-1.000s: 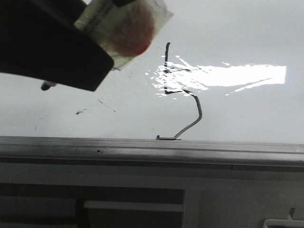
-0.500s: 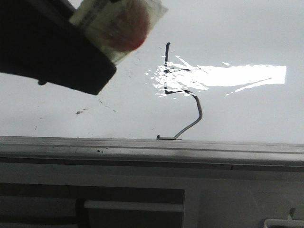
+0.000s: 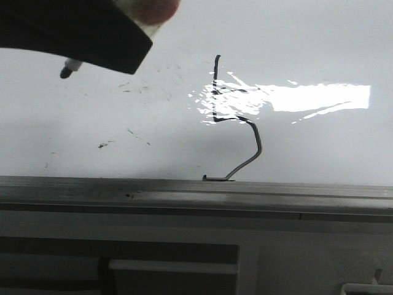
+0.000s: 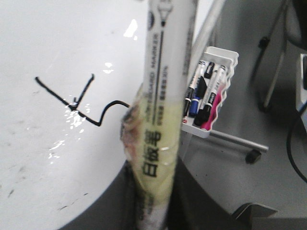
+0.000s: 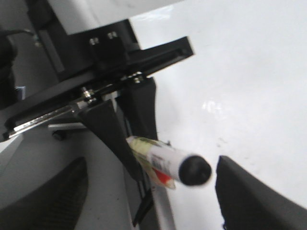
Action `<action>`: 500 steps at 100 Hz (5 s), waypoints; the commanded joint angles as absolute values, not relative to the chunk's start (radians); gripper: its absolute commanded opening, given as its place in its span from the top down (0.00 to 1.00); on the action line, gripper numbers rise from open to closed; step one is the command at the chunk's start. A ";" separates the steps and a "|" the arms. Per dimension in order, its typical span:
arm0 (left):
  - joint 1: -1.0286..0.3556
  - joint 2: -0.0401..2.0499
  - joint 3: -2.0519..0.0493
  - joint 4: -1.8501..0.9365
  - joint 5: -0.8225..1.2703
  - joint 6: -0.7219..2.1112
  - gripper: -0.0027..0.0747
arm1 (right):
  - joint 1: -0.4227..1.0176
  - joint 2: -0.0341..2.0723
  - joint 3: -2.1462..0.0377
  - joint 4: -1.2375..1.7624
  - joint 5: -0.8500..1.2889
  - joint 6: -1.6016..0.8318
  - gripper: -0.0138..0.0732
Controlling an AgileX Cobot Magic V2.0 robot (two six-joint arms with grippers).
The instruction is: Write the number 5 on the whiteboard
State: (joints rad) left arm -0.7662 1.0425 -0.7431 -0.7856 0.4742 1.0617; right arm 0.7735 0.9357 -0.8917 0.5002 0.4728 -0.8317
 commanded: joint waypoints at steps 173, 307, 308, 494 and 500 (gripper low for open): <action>-0.746 1.392 -0.733 -1.185 -0.116 0.720 0.64 | 0.627 0.677 -0.844 0.532 0.481 -0.719 0.91; -0.748 0.917 -0.724 -0.974 -0.125 0.724 0.94 | 0.625 0.464 -0.789 0.357 0.464 -0.719 0.91; -0.748 0.909 -0.721 -0.967 -0.125 0.724 0.96 | 0.625 0.456 -0.781 0.346 0.464 -0.719 0.91; -0.286 -0.002 -0.064 -0.379 -0.028 0.275 0.99 | 0.623 -0.013 -0.508 0.295 0.518 -0.681 0.91; -0.231 -0.031 -0.051 -0.369 0.026 0.255 0.99 | 0.623 -0.013 -0.508 0.295 0.518 -0.681 0.91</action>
